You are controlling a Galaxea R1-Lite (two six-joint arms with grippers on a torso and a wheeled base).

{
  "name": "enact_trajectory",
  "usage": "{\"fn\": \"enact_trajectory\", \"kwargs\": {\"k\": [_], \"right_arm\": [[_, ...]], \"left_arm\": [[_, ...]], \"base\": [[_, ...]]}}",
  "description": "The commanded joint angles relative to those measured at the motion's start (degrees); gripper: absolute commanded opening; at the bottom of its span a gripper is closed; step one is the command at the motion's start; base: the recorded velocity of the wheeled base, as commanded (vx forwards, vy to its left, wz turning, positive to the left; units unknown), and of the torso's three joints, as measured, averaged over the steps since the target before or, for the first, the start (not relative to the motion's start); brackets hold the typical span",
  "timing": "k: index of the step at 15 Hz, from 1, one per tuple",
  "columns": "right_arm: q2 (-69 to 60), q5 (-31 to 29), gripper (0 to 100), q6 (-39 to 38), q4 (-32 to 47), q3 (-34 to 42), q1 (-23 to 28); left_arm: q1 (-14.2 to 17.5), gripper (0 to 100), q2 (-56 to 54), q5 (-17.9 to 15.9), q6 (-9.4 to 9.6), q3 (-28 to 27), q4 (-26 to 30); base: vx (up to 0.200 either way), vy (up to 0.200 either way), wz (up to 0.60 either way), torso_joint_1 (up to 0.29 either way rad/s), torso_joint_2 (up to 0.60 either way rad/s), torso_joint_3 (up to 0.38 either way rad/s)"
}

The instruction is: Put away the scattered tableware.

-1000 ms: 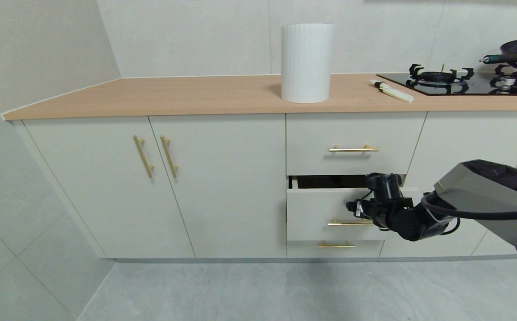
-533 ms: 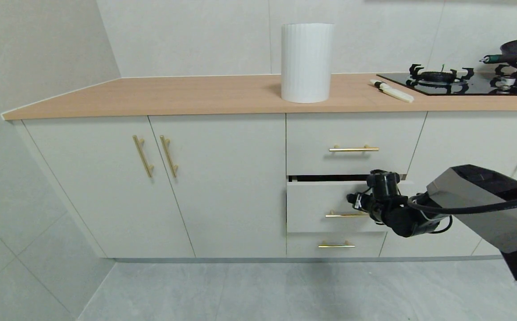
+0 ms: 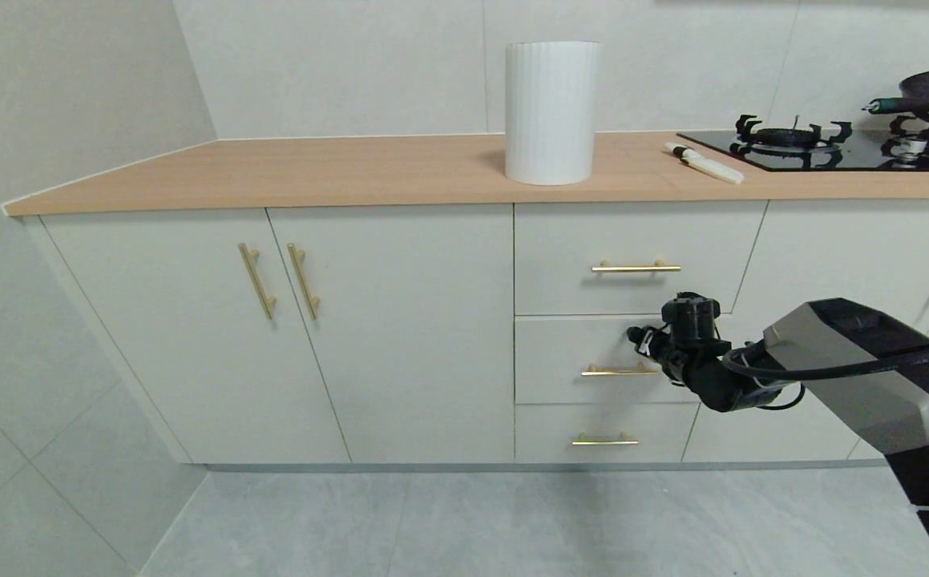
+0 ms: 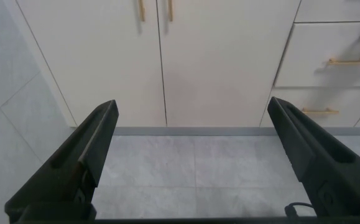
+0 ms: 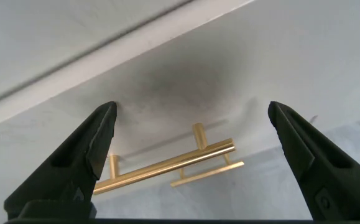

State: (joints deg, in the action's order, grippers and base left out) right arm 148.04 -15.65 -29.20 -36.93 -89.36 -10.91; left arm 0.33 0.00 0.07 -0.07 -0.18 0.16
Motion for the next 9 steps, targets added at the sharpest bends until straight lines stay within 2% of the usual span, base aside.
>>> {"fn": "enact_trajectory", "kwargs": {"k": [1,9], "right_arm": [[1.11,0.01,100,0.02,0.01,-1.52,0.10],[3.22,-1.75,100,-0.25,0.19,-4.95,0.63]], "left_arm": [[0.02,100,0.09,0.01,-0.01,0.01,0.02],[0.02,100,0.09,0.01,-0.01,0.01,0.02]], "base": [[0.000,0.000,0.00,0.000,0.00,0.000],[0.000,0.000,0.00,0.000,0.00,0.000]]}}
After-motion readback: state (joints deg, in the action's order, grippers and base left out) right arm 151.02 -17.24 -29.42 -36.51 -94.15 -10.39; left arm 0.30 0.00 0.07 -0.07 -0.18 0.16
